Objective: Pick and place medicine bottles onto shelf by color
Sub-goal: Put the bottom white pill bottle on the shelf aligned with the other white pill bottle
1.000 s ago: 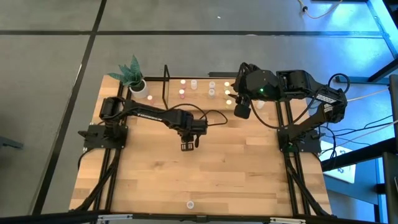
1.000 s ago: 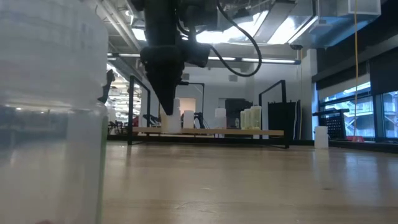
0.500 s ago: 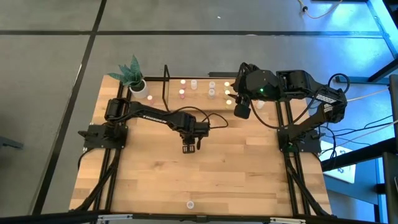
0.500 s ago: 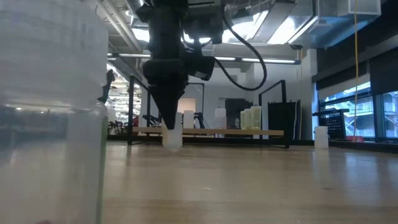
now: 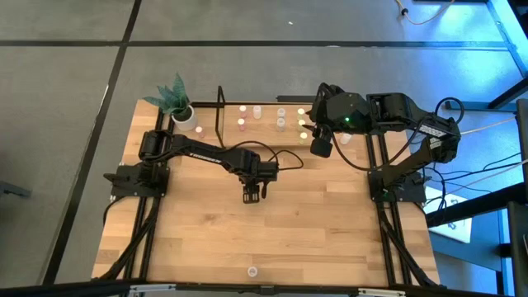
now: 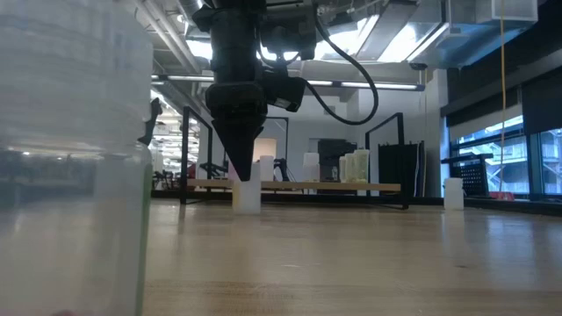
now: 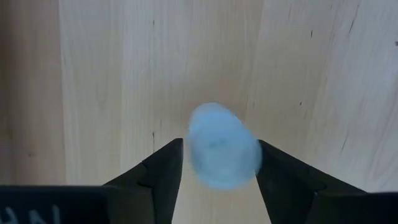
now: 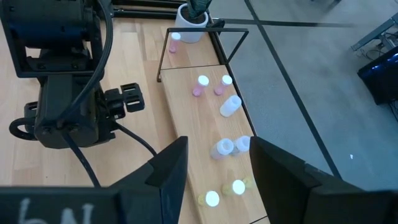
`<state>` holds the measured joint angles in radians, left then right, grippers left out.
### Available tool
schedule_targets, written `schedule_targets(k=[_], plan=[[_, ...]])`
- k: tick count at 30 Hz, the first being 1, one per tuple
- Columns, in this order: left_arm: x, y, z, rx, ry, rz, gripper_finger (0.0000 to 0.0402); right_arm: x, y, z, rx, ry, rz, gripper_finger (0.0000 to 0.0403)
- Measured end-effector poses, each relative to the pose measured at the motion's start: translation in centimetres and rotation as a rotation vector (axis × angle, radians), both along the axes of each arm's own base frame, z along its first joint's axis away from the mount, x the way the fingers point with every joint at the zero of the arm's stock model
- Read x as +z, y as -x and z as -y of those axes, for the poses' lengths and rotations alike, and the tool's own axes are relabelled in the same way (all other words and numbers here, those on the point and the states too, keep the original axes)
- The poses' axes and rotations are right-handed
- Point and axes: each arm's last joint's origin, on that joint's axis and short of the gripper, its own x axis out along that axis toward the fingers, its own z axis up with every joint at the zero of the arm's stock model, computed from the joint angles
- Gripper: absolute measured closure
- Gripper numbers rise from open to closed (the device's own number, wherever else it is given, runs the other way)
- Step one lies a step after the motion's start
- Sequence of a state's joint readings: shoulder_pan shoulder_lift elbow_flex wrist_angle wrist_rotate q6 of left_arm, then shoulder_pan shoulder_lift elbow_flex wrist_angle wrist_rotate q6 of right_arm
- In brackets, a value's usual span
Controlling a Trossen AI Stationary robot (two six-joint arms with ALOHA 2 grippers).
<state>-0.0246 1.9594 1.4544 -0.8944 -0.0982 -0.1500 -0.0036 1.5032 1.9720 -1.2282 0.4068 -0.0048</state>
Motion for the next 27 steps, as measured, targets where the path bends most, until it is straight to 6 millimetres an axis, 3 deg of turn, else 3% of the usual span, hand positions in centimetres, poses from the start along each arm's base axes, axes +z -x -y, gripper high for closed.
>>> schedule_targets(k=[16,27], plan=[[0.5,0.2,0.0,0.002,-0.007,0.002,0.0182,0.0,0.0,0.0,0.0,0.0,0.0,0.0229],[6.0,1.7,0.1,0.008,-0.016,0.068,0.0181,0.0,0.0,0.0,0.007,-0.006,0.006,0.0229]])
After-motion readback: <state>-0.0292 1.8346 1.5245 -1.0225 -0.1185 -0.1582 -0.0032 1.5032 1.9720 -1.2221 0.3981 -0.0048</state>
